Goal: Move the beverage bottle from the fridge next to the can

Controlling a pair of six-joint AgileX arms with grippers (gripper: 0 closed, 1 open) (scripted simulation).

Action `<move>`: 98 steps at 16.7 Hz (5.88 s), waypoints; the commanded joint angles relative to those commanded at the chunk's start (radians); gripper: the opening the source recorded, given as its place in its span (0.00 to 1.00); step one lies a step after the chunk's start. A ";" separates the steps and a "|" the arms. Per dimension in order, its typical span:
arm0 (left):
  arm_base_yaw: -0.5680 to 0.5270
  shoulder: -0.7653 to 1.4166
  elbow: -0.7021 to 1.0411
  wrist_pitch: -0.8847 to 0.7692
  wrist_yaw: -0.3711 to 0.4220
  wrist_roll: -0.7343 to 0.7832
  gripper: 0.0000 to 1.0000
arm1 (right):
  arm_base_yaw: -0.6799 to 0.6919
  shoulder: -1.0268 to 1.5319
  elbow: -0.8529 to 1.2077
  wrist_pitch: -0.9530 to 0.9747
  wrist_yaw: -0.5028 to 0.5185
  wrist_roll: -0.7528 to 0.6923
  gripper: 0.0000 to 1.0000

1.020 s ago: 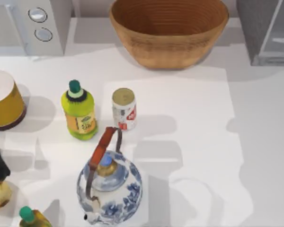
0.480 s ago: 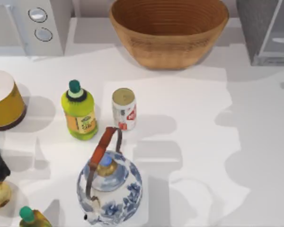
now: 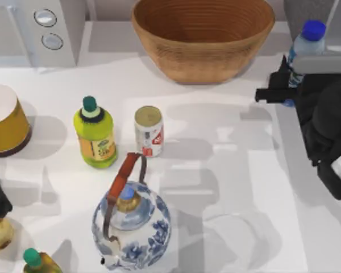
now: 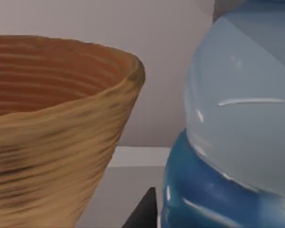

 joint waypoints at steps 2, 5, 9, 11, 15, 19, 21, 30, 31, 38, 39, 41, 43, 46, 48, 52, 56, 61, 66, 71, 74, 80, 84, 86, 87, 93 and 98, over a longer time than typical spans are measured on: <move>0.000 0.000 0.000 0.000 0.000 0.000 1.00 | 0.156 0.024 -0.008 0.040 0.148 0.000 0.00; 0.000 0.000 0.000 0.000 0.000 0.000 1.00 | 0.317 0.044 -0.018 0.083 0.303 0.001 0.00; 0.000 0.000 0.000 0.000 0.000 0.000 1.00 | 0.383 0.046 -0.025 0.100 0.366 0.002 0.00; 0.000 0.000 0.000 0.000 0.000 0.000 1.00 | 0.383 0.046 -0.025 0.100 0.366 0.002 0.00; 0.000 0.000 0.000 0.000 0.000 0.000 1.00 | 0.383 0.046 -0.024 0.100 0.365 0.003 0.00; 0.000 0.000 0.000 0.000 0.000 0.000 1.00 | 0.383 0.046 -0.025 0.100 0.366 0.002 0.08; 0.000 0.000 0.000 0.000 0.000 0.000 1.00 | 0.383 0.046 -0.025 0.100 0.366 0.002 0.23; 0.000 0.000 0.000 0.000 0.000 0.000 1.00 | 0.383 0.046 -0.025 0.100 0.366 0.002 0.90; 0.000 0.000 0.000 0.000 0.000 0.000 1.00 | 0.383 0.046 -0.025 0.100 0.366 0.002 0.98; 0.000 0.000 0.000 0.000 0.000 0.000 1.00 | 0.383 0.046 -0.025 0.100 0.366 0.002 1.00; 0.000 0.000 0.000 0.000 0.000 0.000 1.00 | 0.383 0.046 -0.025 0.100 0.366 0.002 1.00; 0.000 0.000 0.000 0.000 0.000 0.000 1.00 | 0.385 0.045 -0.028 0.103 0.370 0.002 1.00; 0.000 0.000 0.000 0.000 0.000 0.000 1.00 | 0.405 0.034 -0.058 0.119 0.392 0.003 1.00; 0.000 0.000 0.000 0.000 0.000 0.000 1.00 | 0.440 0.017 -0.103 0.145 0.423 0.003 1.00; 0.000 0.000 0.000 0.000 0.000 0.000 1.00 | 0.451 0.011 -0.115 0.155 0.434 0.003 1.00; 0.000 0.000 0.000 0.000 0.000 0.000 1.00 | 0.444 0.006 -0.112 0.151 0.427 0.003 1.00; 0.000 0.000 0.000 0.000 0.000 0.000 1.00 | 0.400 -0.139 -0.119 0.105 0.350 0.001 1.00; 0.000 0.000 0.000 0.000 0.000 0.000 1.00 | 0.254 -0.536 -0.173 -0.116 0.171 -0.008 1.00; 0.000 0.000 0.000 0.000 0.000 0.000 1.00 | 0.046 -1.066 -0.305 -0.487 -0.035 -0.020 1.00; 0.000 0.000 0.000 0.000 0.000 0.000 1.00 | -0.159 -1.585 -0.484 -0.893 -0.215 -0.020 1.00; 0.000 0.000 0.000 0.000 0.000 0.000 1.00 | -0.255 -1.833 -0.587 -1.107 -0.298 -0.011 1.00; 0.000 0.000 0.000 0.000 0.000 0.000 1.00 | -0.351 -2.077 -0.707 -1.338 -0.385 0.008 1.00; 0.000 0.000 0.000 0.000 0.000 0.000 1.00 | -0.353 -2.082 -0.709 -1.343 -0.387 0.009 1.00; 0.000 0.000 0.000 0.000 0.000 0.000 1.00 | -0.350 -2.080 -0.706 -1.343 -0.385 0.008 1.00; 0.000 0.000 0.000 0.000 0.000 0.000 1.00 | -0.350 -2.089 -0.698 -1.354 -0.385 0.008 1.00; 0.000 0.000 0.000 0.000 0.000 0.000 1.00 | -0.354 -2.275 -0.544 -1.641 -0.383 0.009 1.00; 0.000 0.000 0.000 0.000 0.000 0.000 1.00 | -0.351 -2.509 -0.353 -2.089 -0.388 0.009 1.00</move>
